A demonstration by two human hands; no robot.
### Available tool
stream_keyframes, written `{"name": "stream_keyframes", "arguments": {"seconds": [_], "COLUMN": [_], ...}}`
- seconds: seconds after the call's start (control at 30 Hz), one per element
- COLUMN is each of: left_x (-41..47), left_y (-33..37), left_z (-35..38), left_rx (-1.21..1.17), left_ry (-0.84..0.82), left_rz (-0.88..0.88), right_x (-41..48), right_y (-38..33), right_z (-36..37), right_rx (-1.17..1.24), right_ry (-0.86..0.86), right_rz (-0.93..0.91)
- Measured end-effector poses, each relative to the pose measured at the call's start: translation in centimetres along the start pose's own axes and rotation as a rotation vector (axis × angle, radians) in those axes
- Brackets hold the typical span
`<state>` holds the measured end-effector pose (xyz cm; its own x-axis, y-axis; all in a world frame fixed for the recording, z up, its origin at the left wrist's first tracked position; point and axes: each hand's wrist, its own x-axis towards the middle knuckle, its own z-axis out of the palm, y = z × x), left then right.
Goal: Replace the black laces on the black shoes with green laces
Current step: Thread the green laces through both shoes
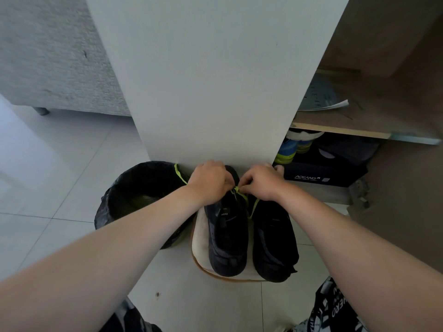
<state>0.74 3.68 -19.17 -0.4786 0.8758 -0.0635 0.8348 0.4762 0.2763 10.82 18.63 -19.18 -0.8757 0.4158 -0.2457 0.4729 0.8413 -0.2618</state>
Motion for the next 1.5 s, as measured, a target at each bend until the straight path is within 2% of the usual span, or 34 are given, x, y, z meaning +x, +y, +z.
{"name": "stream_keyframes", "arguments": {"seconds": [0.1,0.27,0.37,0.5,0.63,0.73,0.8,0.87,1.03,1.13,1.23,1.33,1.43,1.5], "left_x": [0.6,1.5,1.8,2.1,2.1,2.0,1.9,1.7,1.0,0.8,0.2,-0.4,-0.9,-1.2], "left_y": [0.4,-0.1,-0.9,-1.1,-0.9,-1.7,-2.3,-2.6,-1.6,-0.6,0.1,0.1,-0.3,-0.7], "left_z": [0.9,1.1,0.8,0.9,0.8,0.3,-0.2,-0.7,-1.7,-2.0,-2.5,-2.7,-2.6,-2.8], "left_rx": [-0.099,-0.345,-0.375,-0.316,-0.342,-0.375,-0.313,-0.208,-0.089,0.154,0.411,0.309,0.024,-0.039], "left_ry": [0.058,-0.089,-0.136,-0.146,-0.128,-0.166,-0.198,-0.225,-0.198,-0.199,-0.159,-0.163,-0.318,-0.354], "left_rz": [-0.012,0.01,0.024,0.053,0.065,0.037,0.02,0.026,0.05,0.095,0.148,0.15,0.066,0.012], "right_x": [-0.3,-0.4,-0.3,0.5,0.2,0.0,0.0,-0.1,-0.5,-1.3,-1.6,-1.6,-1.8,-1.9], "right_y": [-0.2,0.0,0.0,0.7,2.0,2.1,2.1,2.2,-0.4,-2.1,-2.4,-2.6,-2.4,-1.7], "right_z": [0.0,0.1,0.6,-0.4,-1.1,-1.5,-1.9,-2.0,-1.4,-0.5,-0.1,-0.3,-0.4,-0.5], "right_rx": [0.012,0.109,0.199,0.361,0.171,-0.091,-0.196,-0.2,-0.016,-0.074,-0.12,-0.098,-0.077,-0.112], "right_ry": [0.04,0.091,0.063,0.177,0.115,0.138,0.132,0.114,0.099,-0.034,-0.063,-0.052,-0.049,-0.052], "right_rz": [-0.014,0.004,0.076,0.16,0.098,0.106,0.111,0.056,-0.142,-0.176,-0.154,-0.129,-0.07,-0.03]}}
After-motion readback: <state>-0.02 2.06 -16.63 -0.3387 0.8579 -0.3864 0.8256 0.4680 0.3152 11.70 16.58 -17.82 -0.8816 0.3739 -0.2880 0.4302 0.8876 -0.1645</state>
